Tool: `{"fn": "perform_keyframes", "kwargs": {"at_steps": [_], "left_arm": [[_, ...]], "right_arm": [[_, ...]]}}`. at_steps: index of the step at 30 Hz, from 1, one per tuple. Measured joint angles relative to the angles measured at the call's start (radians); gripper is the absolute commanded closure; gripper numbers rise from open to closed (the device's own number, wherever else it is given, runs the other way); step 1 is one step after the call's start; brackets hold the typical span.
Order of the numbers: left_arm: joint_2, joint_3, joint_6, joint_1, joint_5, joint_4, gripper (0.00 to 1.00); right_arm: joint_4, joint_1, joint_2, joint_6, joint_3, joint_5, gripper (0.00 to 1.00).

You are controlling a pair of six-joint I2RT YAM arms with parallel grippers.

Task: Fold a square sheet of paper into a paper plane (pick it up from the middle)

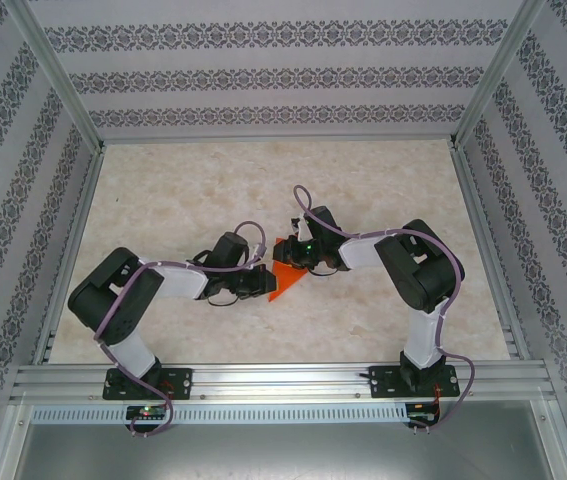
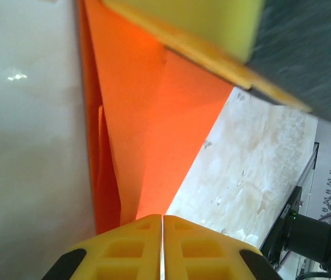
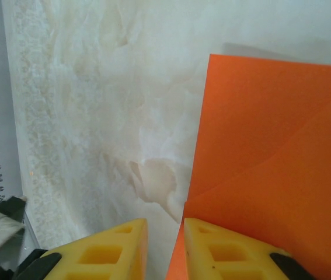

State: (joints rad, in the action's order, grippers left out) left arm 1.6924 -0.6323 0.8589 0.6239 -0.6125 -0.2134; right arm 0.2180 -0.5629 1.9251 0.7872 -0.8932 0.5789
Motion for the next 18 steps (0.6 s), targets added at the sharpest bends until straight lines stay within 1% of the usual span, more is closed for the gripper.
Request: {"fn": "perform_keyframes", "kwargs": {"at_steps": [7,18], "left_arm": [[0.037,0.014,-0.001,0.0,-0.042,-0.037,0.89],[0.036,0.014,-0.036,0.0,-0.05,-0.021,0.92]], "right_arm": [[0.0,0.0,0.0,-0.001,0.0,-0.001,0.76],[-0.003,0.0,0.0,-0.004,0.0,-0.002,0.76]]}}
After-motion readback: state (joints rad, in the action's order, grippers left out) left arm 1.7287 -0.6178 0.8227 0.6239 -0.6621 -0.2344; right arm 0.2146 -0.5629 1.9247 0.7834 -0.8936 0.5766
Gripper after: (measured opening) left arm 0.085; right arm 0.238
